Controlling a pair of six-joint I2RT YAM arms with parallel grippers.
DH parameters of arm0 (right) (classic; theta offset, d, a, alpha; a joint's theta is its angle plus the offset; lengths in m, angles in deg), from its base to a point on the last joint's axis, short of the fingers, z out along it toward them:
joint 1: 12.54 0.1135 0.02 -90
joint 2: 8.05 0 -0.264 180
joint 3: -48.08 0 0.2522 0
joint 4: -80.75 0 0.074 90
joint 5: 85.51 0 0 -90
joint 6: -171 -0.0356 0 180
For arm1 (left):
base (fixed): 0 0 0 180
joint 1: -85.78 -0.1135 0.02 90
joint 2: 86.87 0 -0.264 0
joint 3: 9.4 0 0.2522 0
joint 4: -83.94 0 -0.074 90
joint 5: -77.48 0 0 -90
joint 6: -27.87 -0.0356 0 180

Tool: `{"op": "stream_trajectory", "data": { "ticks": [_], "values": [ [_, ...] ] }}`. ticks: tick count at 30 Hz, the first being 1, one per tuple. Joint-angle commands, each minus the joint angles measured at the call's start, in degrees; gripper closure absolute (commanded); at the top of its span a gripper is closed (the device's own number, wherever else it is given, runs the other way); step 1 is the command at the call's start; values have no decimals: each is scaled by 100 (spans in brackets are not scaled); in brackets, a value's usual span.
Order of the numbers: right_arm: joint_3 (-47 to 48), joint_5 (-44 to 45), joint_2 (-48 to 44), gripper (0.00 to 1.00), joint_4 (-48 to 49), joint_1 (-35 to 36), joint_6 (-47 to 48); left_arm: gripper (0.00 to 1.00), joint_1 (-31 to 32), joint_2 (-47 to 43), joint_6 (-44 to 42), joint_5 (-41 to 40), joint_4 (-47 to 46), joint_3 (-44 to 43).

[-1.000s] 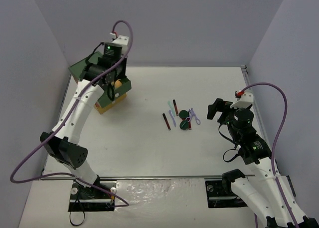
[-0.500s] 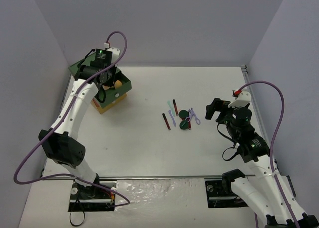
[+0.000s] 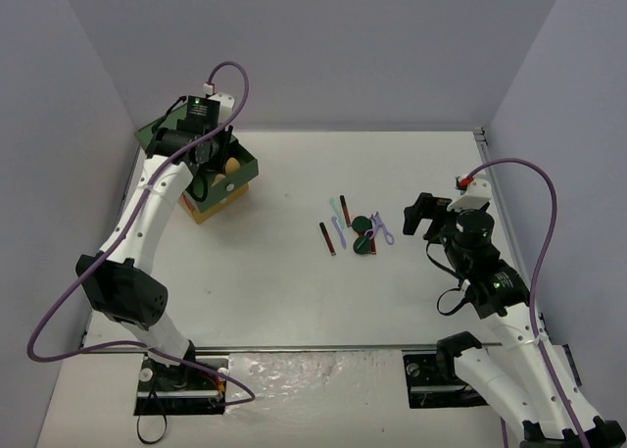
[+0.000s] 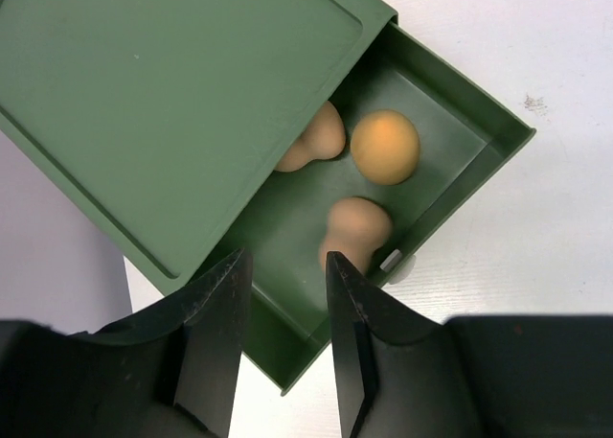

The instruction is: Organize the makeup

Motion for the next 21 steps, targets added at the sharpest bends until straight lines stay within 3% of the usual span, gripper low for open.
{"op": "stream_trajectory", "data": {
  "ticks": [1, 7, 13, 21],
  "values": [
    [63, -98, 88, 0, 331, 44, 12, 64, -71, -329, 23, -82, -19, -411],
    [40, -144, 143, 0, 333, 50, -26, 48, 108, -578, 694, 618, -66, -301],
    [75, -368, 457, 0, 318, 50, -28, 31, 764, -770, 1140, 890, -287, 117],
    [292, -1220, 1747, 0, 269, 84, -216, 11, 1047, -1435, 1198, 793, -467, 1030]
  ]
}}
